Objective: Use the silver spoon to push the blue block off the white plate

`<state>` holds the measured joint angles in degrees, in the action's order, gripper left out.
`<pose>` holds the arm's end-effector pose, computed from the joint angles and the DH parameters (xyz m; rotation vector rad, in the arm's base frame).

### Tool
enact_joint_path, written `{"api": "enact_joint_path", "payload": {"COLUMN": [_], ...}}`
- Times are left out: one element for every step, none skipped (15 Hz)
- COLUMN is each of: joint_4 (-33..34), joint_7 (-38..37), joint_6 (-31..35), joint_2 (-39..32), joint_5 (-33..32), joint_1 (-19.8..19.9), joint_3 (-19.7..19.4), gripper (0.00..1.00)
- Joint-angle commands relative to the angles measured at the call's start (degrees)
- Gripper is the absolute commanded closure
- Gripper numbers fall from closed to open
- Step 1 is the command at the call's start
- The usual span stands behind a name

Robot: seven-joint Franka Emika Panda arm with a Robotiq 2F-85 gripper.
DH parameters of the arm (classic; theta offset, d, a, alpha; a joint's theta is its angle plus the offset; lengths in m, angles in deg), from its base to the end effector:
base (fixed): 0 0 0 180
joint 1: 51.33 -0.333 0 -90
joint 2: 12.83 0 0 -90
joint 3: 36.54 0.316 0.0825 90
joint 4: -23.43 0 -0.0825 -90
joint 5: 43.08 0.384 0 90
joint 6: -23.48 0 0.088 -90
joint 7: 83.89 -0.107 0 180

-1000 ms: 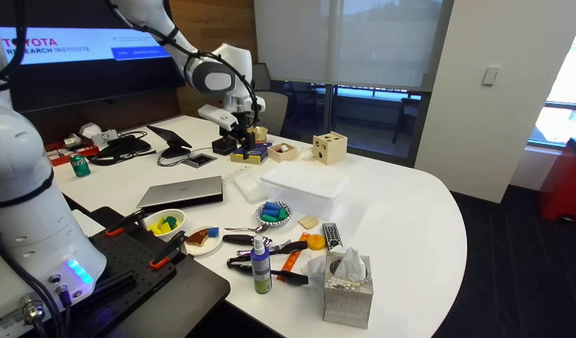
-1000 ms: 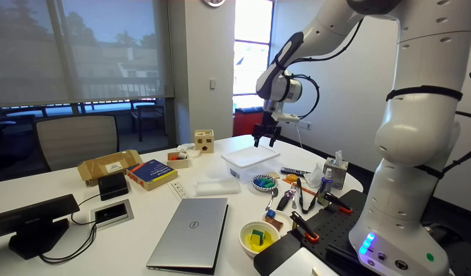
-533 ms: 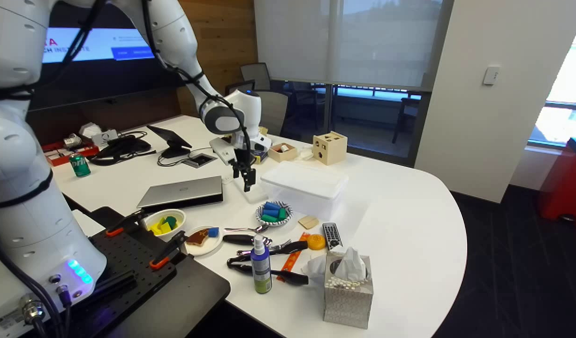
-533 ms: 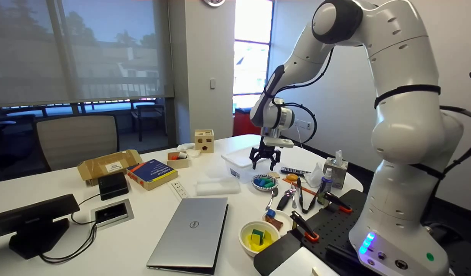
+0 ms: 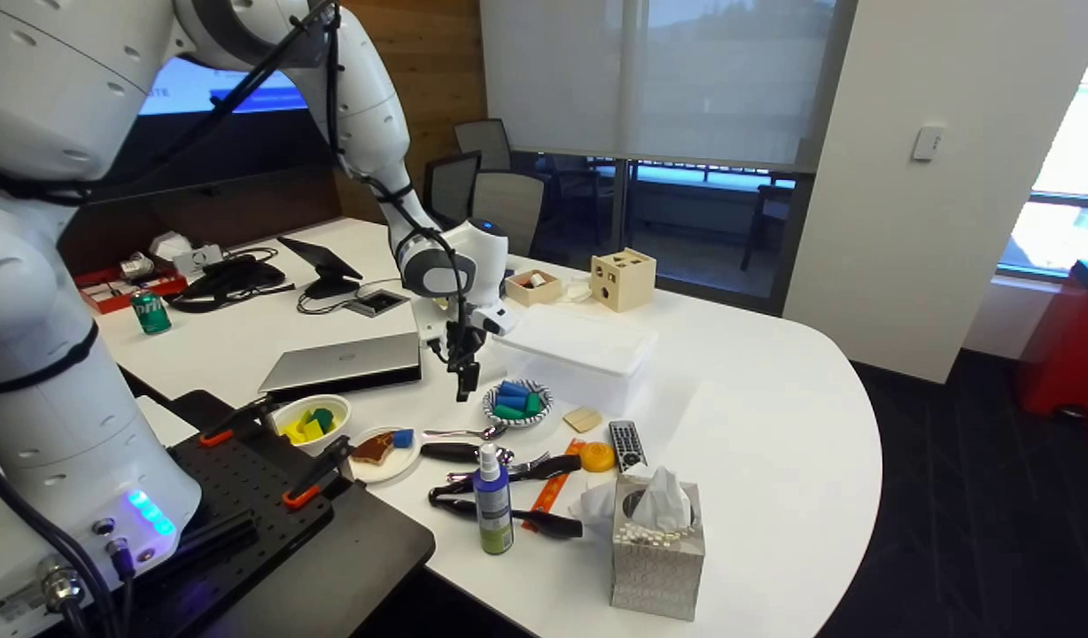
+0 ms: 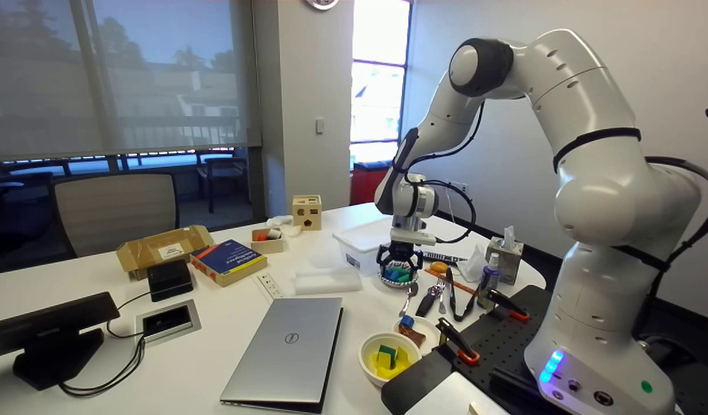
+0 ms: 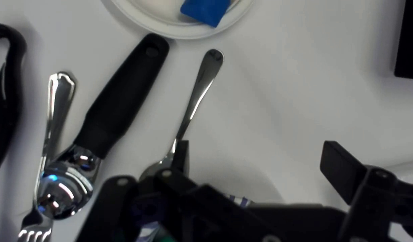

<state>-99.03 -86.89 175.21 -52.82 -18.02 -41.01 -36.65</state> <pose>0.5141 -0.1063 0.0586 -2.8017 0.9278 0.2542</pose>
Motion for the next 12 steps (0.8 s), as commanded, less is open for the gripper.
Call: {"api": "enact_joint_path", "payload": {"joint_4": [1.17,1.60,2.00,2.37,2.74,3.20,3.76,4.22,4.76,5.07,5.37,5.55], "joint_7": [-6.29,-7.41,-8.29,-9.17,-9.63,-10.00,-10.84,-11.44,-12.28,-12.55,-13.18,-13.26], "joint_6": [0.91,1.32,1.46,2.23,2.96,4.09,5.03,6.05,6.86,7.46,7.60,7.66], "joint_2": [-3.54,-4.70,-5.57,-6.44,-7.13,-7.65,-8.28,-8.87,-9.51,-9.98,-10.45,-10.88], "joint_5": [1.44,1.79,2.19,2.55,2.97,3.25,3.02,2.73,2.54,2.55,2.47,2.46], "joint_1": [0.06,0.31,0.65,0.62,0.70,0.78,0.30,-0.11,-0.32,-0.10,-0.11,0.07], "joint_3": [0.09,0.23,0.53,0.54,0.61,0.76,0.40,0.06,-0.18,-0.06,-0.16,-0.01], "gripper": [0.00,0.00,0.00,0.00,0.00,0.00,0.00,0.00,0.00,0.00,0.00,0.00]}}
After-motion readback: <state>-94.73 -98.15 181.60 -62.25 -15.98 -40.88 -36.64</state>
